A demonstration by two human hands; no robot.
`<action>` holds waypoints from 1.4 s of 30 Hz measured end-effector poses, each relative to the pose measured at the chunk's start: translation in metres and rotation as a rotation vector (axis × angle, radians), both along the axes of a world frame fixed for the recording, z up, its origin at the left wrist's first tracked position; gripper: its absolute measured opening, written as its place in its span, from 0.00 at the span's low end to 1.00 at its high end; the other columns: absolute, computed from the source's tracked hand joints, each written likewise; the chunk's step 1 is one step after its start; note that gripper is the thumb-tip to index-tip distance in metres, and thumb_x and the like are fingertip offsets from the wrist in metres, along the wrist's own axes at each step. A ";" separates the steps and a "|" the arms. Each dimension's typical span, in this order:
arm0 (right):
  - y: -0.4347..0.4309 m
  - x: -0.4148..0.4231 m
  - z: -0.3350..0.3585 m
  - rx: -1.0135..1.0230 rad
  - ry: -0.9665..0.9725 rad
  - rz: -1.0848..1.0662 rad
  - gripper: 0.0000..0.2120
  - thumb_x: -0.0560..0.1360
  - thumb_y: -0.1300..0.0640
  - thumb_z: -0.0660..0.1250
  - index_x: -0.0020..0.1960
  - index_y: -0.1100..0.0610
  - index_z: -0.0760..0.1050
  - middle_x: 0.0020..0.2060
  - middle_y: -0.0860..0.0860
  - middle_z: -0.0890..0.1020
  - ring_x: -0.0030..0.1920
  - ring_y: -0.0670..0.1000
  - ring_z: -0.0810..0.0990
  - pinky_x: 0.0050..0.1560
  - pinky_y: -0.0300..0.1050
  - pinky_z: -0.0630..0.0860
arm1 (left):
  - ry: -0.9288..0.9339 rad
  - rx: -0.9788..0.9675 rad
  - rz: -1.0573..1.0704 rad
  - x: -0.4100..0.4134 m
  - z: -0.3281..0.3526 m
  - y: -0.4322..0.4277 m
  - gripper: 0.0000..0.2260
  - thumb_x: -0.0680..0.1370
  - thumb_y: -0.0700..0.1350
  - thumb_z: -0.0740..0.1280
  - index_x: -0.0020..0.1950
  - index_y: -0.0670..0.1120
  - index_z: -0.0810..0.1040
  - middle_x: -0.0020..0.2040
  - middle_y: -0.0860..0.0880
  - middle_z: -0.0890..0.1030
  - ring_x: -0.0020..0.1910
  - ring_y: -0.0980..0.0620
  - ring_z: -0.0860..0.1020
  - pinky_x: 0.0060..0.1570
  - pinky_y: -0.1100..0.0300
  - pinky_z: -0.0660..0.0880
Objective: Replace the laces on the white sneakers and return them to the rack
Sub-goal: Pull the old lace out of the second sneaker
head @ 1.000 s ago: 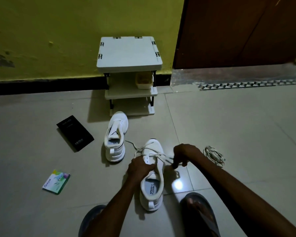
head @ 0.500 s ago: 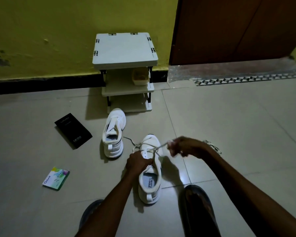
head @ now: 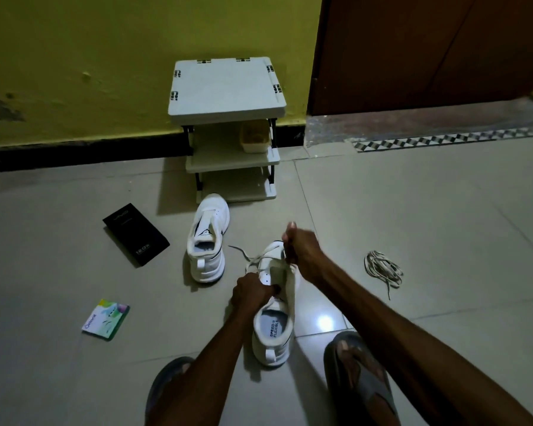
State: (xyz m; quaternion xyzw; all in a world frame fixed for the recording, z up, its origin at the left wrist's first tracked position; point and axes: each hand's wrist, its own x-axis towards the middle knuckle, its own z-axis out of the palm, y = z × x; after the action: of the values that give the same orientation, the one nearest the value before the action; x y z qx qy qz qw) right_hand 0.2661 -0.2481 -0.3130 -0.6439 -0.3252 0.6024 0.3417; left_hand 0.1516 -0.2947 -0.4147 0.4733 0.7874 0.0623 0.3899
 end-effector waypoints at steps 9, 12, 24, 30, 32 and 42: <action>0.020 -0.015 0.124 0.397 0.264 0.041 0.21 0.84 0.49 0.53 0.38 0.56 0.72 0.26 0.47 0.68 0.26 0.46 0.64 0.27 0.38 0.62 | -0.024 -0.050 -0.027 -0.005 -0.004 0.006 0.30 0.71 0.62 0.72 0.65 0.44 0.76 0.64 0.42 0.78 0.62 0.42 0.77 0.56 0.55 0.73; 0.014 0.002 0.084 0.709 -0.325 0.159 0.20 0.83 0.49 0.55 0.44 0.58 0.79 0.31 0.49 0.76 0.31 0.47 0.75 0.31 0.39 0.68 | -0.041 -0.034 -0.005 -0.004 -0.002 0.004 0.31 0.69 0.65 0.72 0.63 0.46 0.77 0.63 0.43 0.79 0.61 0.42 0.78 0.55 0.54 0.75; 0.004 0.057 -0.008 -0.110 -0.469 0.838 0.12 0.77 0.53 0.67 0.40 0.58 0.81 0.30 0.52 0.71 0.24 0.47 0.60 0.25 0.38 0.58 | 0.002 -0.019 0.001 -0.002 0.002 0.003 0.31 0.67 0.64 0.73 0.63 0.47 0.77 0.61 0.44 0.79 0.59 0.43 0.78 0.54 0.54 0.76; -0.001 0.037 -0.025 0.342 -0.345 0.548 0.20 0.78 0.45 0.62 0.33 0.54 0.81 0.33 0.50 0.83 0.38 0.52 0.79 0.45 0.48 0.73 | 0.008 -0.026 -0.033 -0.001 0.006 0.002 0.29 0.70 0.63 0.71 0.63 0.46 0.75 0.61 0.43 0.79 0.59 0.42 0.78 0.53 0.55 0.74; -0.007 0.032 -0.033 0.278 -0.233 0.418 0.20 0.80 0.47 0.60 0.35 0.55 0.80 0.40 0.53 0.85 0.45 0.54 0.83 0.52 0.51 0.76 | 0.006 -0.029 -0.028 -0.001 0.005 0.002 0.29 0.70 0.63 0.71 0.63 0.46 0.75 0.62 0.43 0.78 0.60 0.42 0.77 0.53 0.55 0.74; 0.010 -0.004 0.056 0.440 -0.046 0.131 0.16 0.80 0.59 0.59 0.35 0.58 0.75 0.34 0.57 0.81 0.37 0.54 0.81 0.46 0.51 0.79 | -0.017 -0.040 0.006 0.003 0.007 0.005 0.25 0.72 0.60 0.71 0.62 0.44 0.76 0.61 0.43 0.79 0.59 0.42 0.78 0.56 0.52 0.76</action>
State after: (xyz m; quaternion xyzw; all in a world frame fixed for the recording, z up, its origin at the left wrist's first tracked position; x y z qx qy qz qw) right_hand 0.2618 -0.2380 -0.2565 -0.5449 -0.4974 0.5231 0.4267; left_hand 0.1542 -0.2900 -0.4081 0.4626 0.7866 0.0513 0.4057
